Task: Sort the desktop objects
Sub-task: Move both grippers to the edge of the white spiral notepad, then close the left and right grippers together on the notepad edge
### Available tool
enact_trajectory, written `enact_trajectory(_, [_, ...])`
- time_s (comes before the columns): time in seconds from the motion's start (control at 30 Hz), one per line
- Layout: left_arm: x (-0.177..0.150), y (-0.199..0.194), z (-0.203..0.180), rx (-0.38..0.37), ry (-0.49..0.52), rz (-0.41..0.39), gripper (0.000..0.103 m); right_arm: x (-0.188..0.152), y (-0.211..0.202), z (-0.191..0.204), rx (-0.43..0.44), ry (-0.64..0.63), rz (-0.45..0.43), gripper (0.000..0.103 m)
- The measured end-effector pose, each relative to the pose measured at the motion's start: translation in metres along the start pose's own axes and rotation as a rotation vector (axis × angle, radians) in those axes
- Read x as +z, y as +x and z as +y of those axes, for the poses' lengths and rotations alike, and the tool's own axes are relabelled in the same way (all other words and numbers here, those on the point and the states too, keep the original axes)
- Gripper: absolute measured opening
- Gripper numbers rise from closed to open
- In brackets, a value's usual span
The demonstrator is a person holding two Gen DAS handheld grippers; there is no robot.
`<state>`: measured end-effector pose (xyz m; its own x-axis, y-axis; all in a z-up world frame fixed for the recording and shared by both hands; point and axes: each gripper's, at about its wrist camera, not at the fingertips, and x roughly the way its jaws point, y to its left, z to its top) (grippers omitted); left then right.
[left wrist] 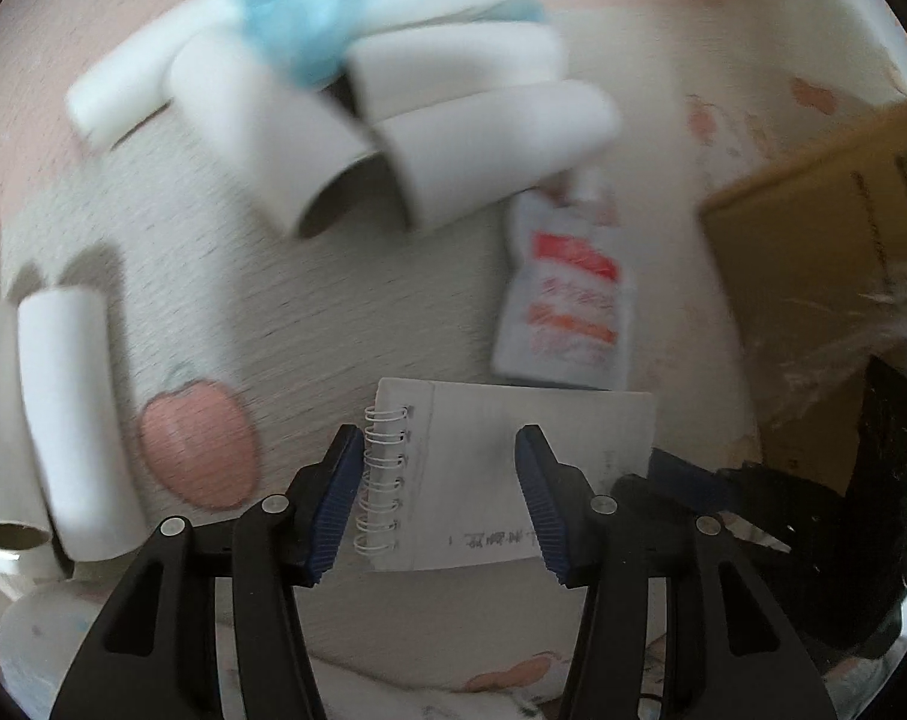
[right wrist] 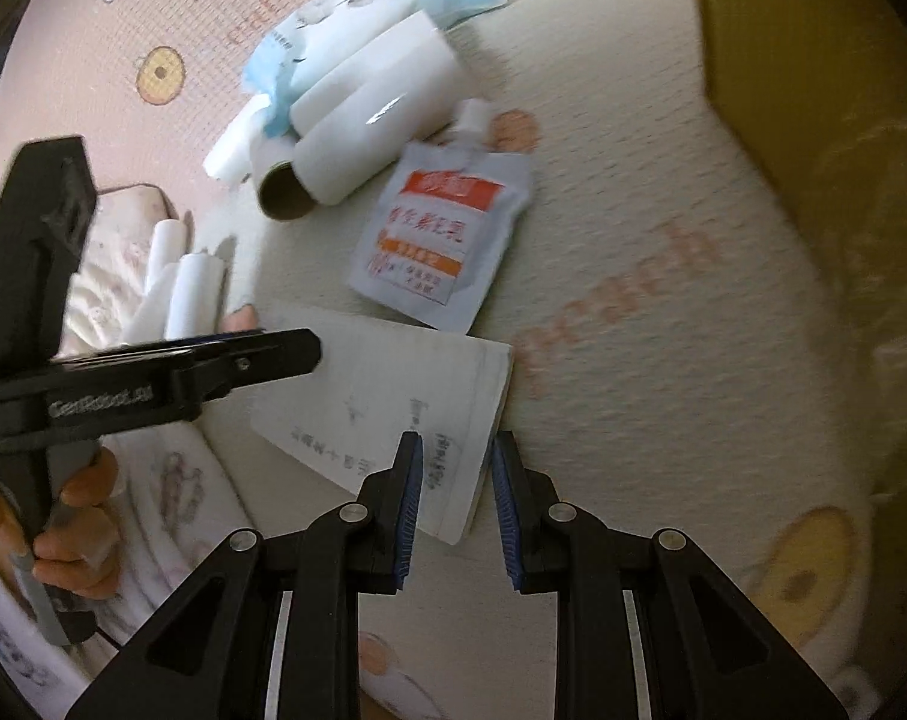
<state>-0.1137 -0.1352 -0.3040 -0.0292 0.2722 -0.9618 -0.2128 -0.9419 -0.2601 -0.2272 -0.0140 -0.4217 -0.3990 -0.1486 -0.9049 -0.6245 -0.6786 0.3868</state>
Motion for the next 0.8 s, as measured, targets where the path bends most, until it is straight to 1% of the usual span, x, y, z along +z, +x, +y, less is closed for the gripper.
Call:
enact_trajectory(0.07, [-0.006,-0.003,-0.008,-0.020,0.011,-0.020,0.056,-0.005,-0.008,-0.010,-0.022,0.006,-0.004,0.020])
enact_trajectory(0.17, [-0.014,-0.011,-0.001,-0.052,0.011,-0.053,0.056,-0.012,-0.016,-0.021,-0.017,0.017,-0.010,0.020])
enact_trajectory(0.2, [-0.011,-0.014,-0.003,-0.060,0.011,-0.065,0.056,-0.014,-0.018,-0.025,-0.011,0.017,-0.009,0.020])
enact_trajectory(0.23, [-0.005,-0.016,-0.010,-0.064,0.011,-0.070,0.056,-0.015,-0.019,-0.028,-0.004,0.020,-0.012,0.020])
enact_trajectory(0.27, [0.018,-0.013,-0.016,-0.064,0.015,-0.066,0.056,-0.015,-0.019,-0.030,0.001,0.025,-0.015,0.020])
enact_trajectory(0.33, [0.027,-0.026,-0.027,-0.067,0.038,-0.090,0.056,-0.016,-0.022,-0.034,0.008,0.043,-0.021,0.020])
enact_trajectory(0.4, [0.038,-0.038,-0.029,-0.059,0.078,-0.121,0.056,-0.017,-0.024,-0.036,0.012,0.050,-0.034,0.020])
enact_trajectory(0.43, [0.042,-0.038,-0.031,-0.050,0.092,-0.122,0.056,-0.016,-0.024,-0.036,0.013,0.047,-0.047,0.020])
enact_trajectory(0.47, [0.045,-0.031,-0.043,-0.040,0.097,-0.122,0.056,-0.018,-0.029,-0.041,0.012,0.046,-0.058,0.020])
enact_trajectory(0.53, [0.051,-0.025,-0.042,-0.023,0.113,-0.110,0.056,-0.017,-0.031,-0.044,0.009,0.052,-0.073,0.020])
enact_trajectory(0.63, [0.057,-0.013,-0.042,-0.021,0.123,-0.107,0.056,-0.019,-0.035,-0.048,0.003,0.035,-0.093,0.020])
enact_trajectory(0.67, [0.058,-0.009,-0.040,-0.029,0.121,-0.109,0.056,-0.020,-0.037,-0.049,0.003,0.031,-0.101,0.020])
enact_trajectory(0.77, [0.060,-0.002,-0.029,-0.092,0.097,-0.087,0.056,-0.021,-0.034,-0.044,-0.007,-0.002,-0.125,0.020])
enact_trajectory(0.8, [0.058,-0.002,-0.025,-0.101,0.091,-0.085,0.056,-0.020,-0.034,-0.042,-0.017,-0.014,-0.126,0.020])
